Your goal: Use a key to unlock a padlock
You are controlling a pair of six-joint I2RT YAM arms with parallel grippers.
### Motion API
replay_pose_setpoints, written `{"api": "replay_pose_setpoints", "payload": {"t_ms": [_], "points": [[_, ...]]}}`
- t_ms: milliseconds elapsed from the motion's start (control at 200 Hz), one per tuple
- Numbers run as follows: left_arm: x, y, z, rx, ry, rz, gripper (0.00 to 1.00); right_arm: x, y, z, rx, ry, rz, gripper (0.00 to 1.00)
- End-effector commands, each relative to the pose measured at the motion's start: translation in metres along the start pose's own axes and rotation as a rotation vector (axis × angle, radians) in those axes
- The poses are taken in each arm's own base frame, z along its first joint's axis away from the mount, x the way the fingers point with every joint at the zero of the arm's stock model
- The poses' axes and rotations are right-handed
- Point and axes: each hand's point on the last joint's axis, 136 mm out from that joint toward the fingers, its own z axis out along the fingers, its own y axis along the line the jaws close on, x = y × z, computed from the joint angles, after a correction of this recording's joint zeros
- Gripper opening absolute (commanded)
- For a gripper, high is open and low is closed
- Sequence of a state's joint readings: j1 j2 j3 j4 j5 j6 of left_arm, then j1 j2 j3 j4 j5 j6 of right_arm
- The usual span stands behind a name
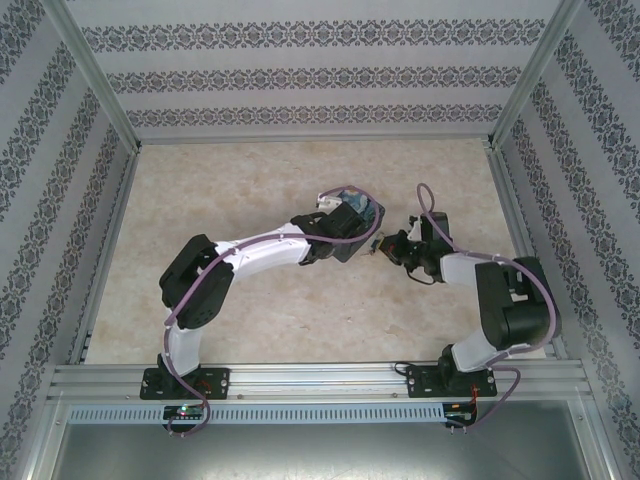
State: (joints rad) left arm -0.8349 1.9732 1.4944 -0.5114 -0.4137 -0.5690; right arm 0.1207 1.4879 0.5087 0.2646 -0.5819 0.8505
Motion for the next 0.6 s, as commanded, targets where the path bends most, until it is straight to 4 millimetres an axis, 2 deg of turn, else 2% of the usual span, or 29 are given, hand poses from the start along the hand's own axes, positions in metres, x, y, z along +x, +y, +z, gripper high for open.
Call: {"api": "replay_pose_setpoints", "payload": {"t_ms": [0,180,225,240,285,410,565,595,600], "points": [[0.032,0.008,0.017,-0.01,0.155,0.1,1.0,0.021,0.012,-0.011,-0.06,0.029,-0.04,0.0],[0.002,-0.01,-0.003,0.106,0.121,0.082,0.99,0.062,0.024,-0.021,-0.092,0.067,-0.083,0.0],[-0.003,-0.012,-0.01,0.128,0.112,0.066,0.99,0.072,0.033,-0.022,-0.104,0.074,-0.113,0.0],[-0.005,-0.012,-0.012,0.135,0.108,0.059,1.0,0.081,0.025,-0.021,-0.087,0.089,-0.107,0.0],[-0.009,-0.011,-0.017,0.151,0.101,0.037,1.0,0.095,0.027,-0.02,-0.086,0.107,-0.127,0.0],[-0.02,-0.002,-0.033,0.184,0.07,-0.042,1.0,0.128,0.034,-0.014,-0.073,0.141,-0.196,0.0],[-0.026,0.022,-0.051,0.173,0.027,-0.125,1.0,0.165,0.054,-0.002,-0.072,0.19,-0.315,0.0],[-0.029,0.027,-0.056,0.168,0.012,-0.141,1.0,0.174,0.051,0.001,-0.06,0.208,-0.336,0.0],[-0.028,0.028,-0.056,0.166,0.012,-0.143,1.0,0.173,0.058,0.002,-0.072,0.205,-0.341,0.0]]}}
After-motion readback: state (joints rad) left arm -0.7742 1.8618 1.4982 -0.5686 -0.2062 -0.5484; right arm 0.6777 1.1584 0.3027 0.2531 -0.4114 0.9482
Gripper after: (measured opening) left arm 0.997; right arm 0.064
